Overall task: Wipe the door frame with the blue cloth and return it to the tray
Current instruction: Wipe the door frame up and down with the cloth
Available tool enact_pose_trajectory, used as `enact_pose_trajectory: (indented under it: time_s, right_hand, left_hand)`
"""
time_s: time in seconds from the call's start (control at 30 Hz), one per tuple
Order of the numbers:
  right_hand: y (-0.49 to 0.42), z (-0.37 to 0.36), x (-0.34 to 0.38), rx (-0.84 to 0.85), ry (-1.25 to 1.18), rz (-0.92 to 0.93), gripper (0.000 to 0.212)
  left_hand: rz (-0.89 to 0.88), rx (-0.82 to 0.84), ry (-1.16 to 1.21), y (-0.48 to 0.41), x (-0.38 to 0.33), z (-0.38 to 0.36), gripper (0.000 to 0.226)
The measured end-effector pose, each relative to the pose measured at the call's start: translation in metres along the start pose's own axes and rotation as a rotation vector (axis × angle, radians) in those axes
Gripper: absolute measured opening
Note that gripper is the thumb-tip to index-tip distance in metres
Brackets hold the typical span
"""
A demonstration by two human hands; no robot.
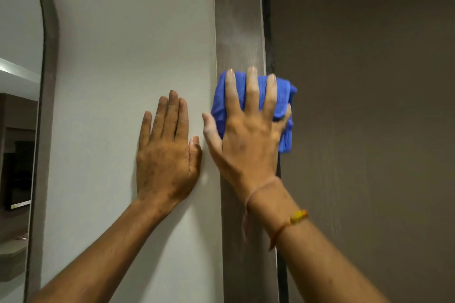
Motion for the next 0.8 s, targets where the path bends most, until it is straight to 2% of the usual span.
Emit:
enact_pose_trajectory:
  time_s: [0.2, 0.43, 0.57, 0.67, 0.8]
  right_hand:
    - [0.011, 0.008, -0.009, 0.058, -0.034, 0.003, 0.063]
    - [-0.095, -0.001, -0.011, 0.035, -0.040, -0.016, 0.062]
    - [-0.049, 0.003, -0.008, -0.003, -0.039, -0.036, 0.064]
    - [0.008, 0.013, -0.014, 0.038, -0.058, -0.023, 0.064]
    - [-0.002, 0.011, -0.019, 0.073, -0.049, 0.012, 0.064]
  left_hand:
    - [0.001, 0.003, -0.012, 0.001, -0.001, 0.001, 0.065]
    - [0.001, 0.004, -0.030, 0.000, 0.001, 0.000, 0.067]
    - [-0.008, 0.011, -0.034, 0.000, 0.000, 0.000, 0.067]
    - [0.002, 0.011, -0.027, 0.000, -0.001, 0.001, 0.067]
    - [-0.006, 0.010, -0.032, 0.000, -0.001, 0.001, 0.067]
Point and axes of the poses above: each hand's wrist, its own y-axis away from the middle knuckle, its own z-axis out of the back of the hand, x = y × z, the point moved 1 cm from there along -y, towards the middle knuckle, and after that the axes turned 13 degrees about -x, right-handed, at the moved point
